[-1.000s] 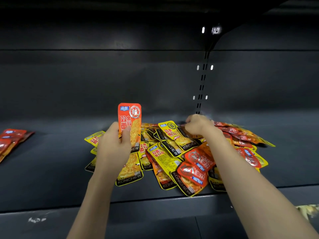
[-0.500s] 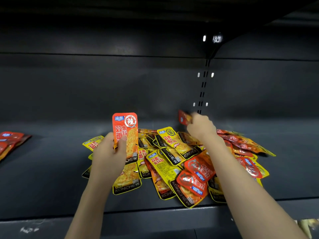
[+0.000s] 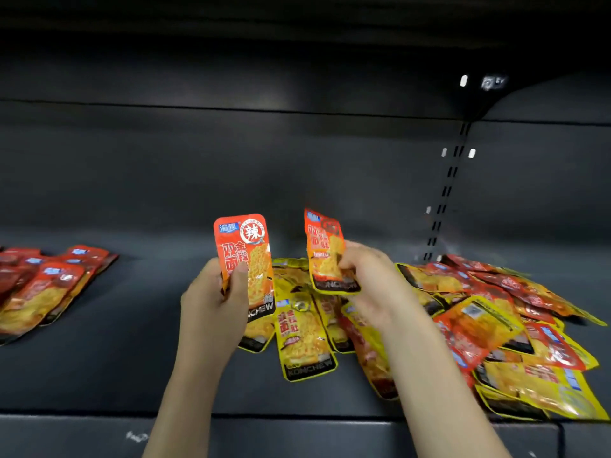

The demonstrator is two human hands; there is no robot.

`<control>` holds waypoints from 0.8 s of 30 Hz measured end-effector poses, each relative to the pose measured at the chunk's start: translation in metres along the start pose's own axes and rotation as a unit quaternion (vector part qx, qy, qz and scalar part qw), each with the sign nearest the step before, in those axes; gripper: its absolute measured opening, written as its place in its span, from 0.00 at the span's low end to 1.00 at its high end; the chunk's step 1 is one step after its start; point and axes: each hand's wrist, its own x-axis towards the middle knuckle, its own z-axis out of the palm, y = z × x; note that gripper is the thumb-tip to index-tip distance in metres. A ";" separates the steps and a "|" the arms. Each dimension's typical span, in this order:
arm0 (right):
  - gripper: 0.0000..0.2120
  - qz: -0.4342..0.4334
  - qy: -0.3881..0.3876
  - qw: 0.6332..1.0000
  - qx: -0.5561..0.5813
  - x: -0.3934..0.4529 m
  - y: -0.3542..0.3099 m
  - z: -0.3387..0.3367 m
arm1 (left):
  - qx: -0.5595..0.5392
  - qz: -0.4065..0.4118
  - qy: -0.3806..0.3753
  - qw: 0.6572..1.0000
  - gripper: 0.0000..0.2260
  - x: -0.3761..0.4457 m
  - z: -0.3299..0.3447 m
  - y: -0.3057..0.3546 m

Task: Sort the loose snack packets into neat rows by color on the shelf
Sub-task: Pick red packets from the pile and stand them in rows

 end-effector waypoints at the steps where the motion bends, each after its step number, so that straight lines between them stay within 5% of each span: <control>1: 0.12 0.010 -0.006 1.000 0.010 -0.001 0.006 0.009 | 0.004 0.004 0.003 1.000 0.15 0.004 -0.007 -0.004; 10: 0.14 0.007 -0.033 0.999 0.041 -0.007 0.036 0.112 | 0.037 -0.006 0.031 0.999 0.13 0.050 -0.103 -0.060; 19: 0.10 0.012 0.034 0.996 0.086 0.000 0.064 0.241 | 0.048 0.023 0.088 0.995 0.17 0.112 -0.217 -0.109; 24: 0.04 0.028 0.075 0.997 -0.013 0.003 0.083 0.279 | 0.025 0.023 0.085 0.996 0.17 0.139 -0.263 -0.127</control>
